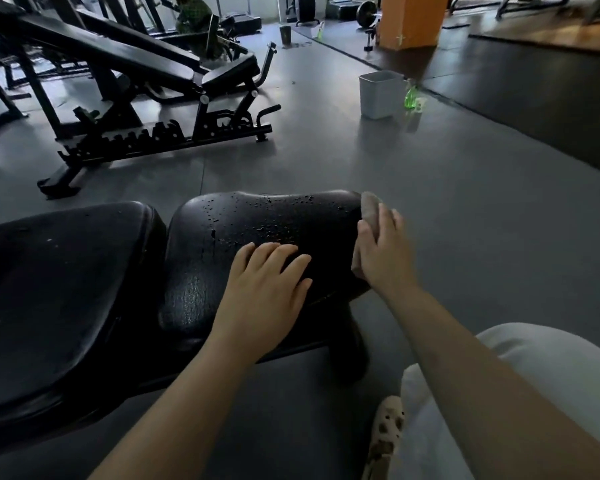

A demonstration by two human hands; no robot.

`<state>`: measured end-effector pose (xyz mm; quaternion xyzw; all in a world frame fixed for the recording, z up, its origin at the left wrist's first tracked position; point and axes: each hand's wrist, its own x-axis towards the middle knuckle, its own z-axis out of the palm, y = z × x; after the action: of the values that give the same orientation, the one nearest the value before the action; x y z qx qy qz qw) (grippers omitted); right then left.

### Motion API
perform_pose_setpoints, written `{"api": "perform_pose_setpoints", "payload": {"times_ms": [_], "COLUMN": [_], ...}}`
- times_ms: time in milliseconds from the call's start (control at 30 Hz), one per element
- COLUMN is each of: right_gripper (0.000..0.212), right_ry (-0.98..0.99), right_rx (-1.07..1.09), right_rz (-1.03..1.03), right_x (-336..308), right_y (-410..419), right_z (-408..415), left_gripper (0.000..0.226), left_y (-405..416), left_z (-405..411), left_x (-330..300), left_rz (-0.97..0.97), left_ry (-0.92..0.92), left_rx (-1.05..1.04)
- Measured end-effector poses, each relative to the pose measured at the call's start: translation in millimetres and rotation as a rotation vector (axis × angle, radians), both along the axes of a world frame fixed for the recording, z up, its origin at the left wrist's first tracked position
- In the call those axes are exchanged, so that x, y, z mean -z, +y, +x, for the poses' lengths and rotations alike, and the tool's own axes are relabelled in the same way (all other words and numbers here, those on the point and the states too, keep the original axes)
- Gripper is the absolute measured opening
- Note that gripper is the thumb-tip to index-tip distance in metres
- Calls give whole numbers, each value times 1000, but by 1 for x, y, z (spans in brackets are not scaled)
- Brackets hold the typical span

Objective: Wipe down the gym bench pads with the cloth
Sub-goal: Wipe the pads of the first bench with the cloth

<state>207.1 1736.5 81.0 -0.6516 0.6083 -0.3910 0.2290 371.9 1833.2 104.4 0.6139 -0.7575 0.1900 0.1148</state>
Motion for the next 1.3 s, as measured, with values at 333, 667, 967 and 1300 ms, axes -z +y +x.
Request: {"api": "perform_pose_setpoints", "payload": {"times_ms": [333,667,967,1300], "right_gripper": [53,69,67,59], "right_ry": [262,211,92,286], "right_rx": [-116,-205,133,12], "right_rz": [102,155,-38,-146], "right_x": [-20,-15,22,42], "right_y": [-43,-74,58,119], "right_z": [1,3,42,91], "left_gripper": [40,37,38,37], "left_y": [-1,-1,0,44], "left_z": [1,0,0,32], "left_x": [4,5,6,7], "left_rz": [-48,-98,-66,-245], "left_ry": [20,26,16,208], "left_rx": [31,39,22,-83]}}
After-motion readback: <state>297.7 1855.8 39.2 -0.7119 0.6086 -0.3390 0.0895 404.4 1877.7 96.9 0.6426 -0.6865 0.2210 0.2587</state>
